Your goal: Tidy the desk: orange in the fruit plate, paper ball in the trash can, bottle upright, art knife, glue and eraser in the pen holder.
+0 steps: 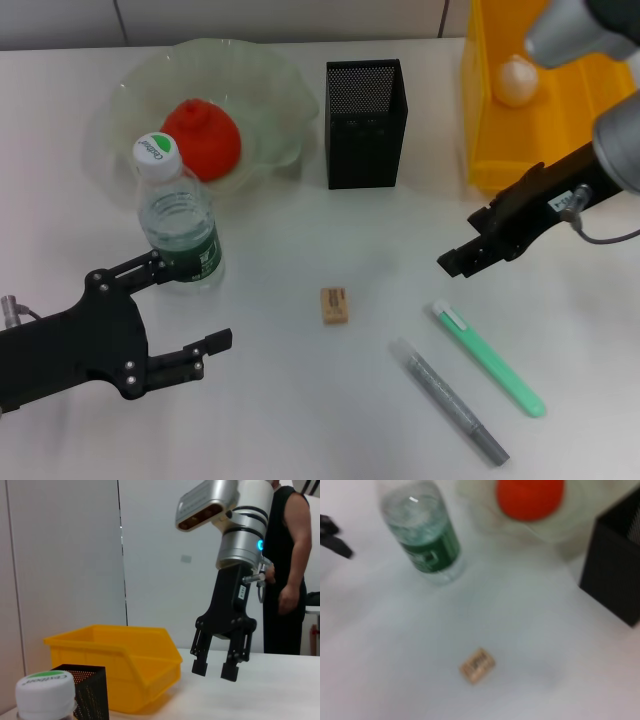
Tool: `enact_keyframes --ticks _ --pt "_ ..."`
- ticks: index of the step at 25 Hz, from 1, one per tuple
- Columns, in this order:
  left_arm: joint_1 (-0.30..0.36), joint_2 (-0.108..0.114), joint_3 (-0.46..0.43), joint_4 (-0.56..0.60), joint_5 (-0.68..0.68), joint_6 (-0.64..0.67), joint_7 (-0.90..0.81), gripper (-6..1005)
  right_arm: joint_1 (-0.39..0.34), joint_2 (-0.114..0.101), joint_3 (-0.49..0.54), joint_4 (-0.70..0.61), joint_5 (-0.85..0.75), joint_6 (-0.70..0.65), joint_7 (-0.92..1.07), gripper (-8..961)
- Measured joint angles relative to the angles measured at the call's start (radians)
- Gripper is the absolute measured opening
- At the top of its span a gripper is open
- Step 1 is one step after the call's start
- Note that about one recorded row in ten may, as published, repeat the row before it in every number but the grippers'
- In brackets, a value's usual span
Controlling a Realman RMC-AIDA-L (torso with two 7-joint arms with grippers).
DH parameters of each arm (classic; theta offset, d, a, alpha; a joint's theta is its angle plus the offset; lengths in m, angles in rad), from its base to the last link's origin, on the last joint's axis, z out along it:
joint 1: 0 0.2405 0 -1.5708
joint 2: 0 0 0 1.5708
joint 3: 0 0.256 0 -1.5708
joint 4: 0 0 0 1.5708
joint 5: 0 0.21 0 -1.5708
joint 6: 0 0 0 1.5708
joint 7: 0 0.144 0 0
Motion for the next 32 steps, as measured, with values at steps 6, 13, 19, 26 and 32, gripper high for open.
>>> enact_keyframes --ticks 6,13,19,26,32 --pt "-0.025 0.0 -0.006 -0.02 0.018 -0.008 0.0 796 0.031 0.004 -0.143 -0.016 -0.125 -0.017 0.175 697" --pt "-0.069 -0.001 -0.004 -0.051 0.075 -0.012 0.001 795 0.019 0.008 -0.234 -0.001 -0.16 0.015 0.253 698" --pt "-0.086 -0.005 -0.012 -0.06 0.122 -0.008 0.001 795 0.016 0.008 -0.285 0.025 -0.169 0.046 0.263 697" --pt "-0.089 -0.005 -0.012 -0.062 0.121 -0.013 0.001 795 0.018 0.008 -0.304 0.05 -0.186 0.078 0.296 696" --pt "-0.093 -0.004 -0.012 -0.062 0.121 -0.013 0.001 796 0.018 0.008 -0.334 0.058 -0.188 0.085 0.311 697"
